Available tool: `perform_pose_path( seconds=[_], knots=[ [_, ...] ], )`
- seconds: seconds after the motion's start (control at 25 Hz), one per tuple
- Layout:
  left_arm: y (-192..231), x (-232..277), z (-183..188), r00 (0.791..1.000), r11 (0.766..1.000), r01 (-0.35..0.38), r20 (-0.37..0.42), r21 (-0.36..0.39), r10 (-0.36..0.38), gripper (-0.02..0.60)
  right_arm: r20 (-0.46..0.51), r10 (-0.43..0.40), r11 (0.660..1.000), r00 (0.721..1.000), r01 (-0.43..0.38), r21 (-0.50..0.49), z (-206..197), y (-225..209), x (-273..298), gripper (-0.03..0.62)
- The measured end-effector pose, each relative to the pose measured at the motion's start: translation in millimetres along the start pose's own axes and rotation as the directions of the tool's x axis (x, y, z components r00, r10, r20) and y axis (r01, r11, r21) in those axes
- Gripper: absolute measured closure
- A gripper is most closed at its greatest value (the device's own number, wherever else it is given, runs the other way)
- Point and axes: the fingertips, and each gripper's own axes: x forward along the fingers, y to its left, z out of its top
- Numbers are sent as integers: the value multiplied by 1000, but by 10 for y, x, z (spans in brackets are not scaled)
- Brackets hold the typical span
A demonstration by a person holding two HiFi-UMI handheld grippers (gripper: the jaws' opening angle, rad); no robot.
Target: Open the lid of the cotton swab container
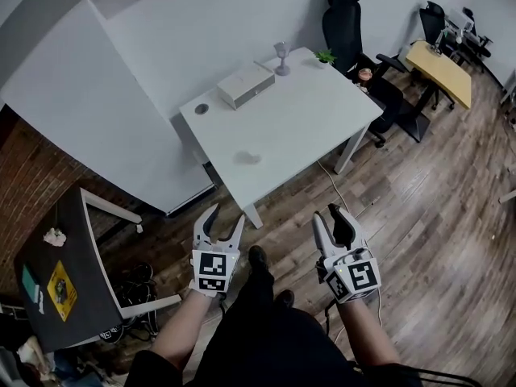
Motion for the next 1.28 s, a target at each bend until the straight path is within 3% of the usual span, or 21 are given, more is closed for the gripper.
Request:
perform_pose_path(
  seconds=[0.28, 0.64, 1.04, 1.28],
  knots=[
    [277, 718, -171, 999, 998, 53, -5, -27, -53, 356, -44, -63, 995, 997, 60, -82, 53, -309, 599, 441],
    [619, 1595, -606, 983, 983, 160, -76, -88, -167, 354, -99, -102, 986, 990, 87, -145, 76, -451, 1463, 445],
    [699, 2403, -1088, 946, 956, 288, -140, -57, -293, 355, -161, -141, 983, 977, 118, -143, -175, -601, 2079, 445],
    [600, 2727, -1201, 935, 952, 291, -184, -92, -303, 354, -180, -124, 989, 976, 105, -107, -267, -855, 2306, 445]
  ],
)
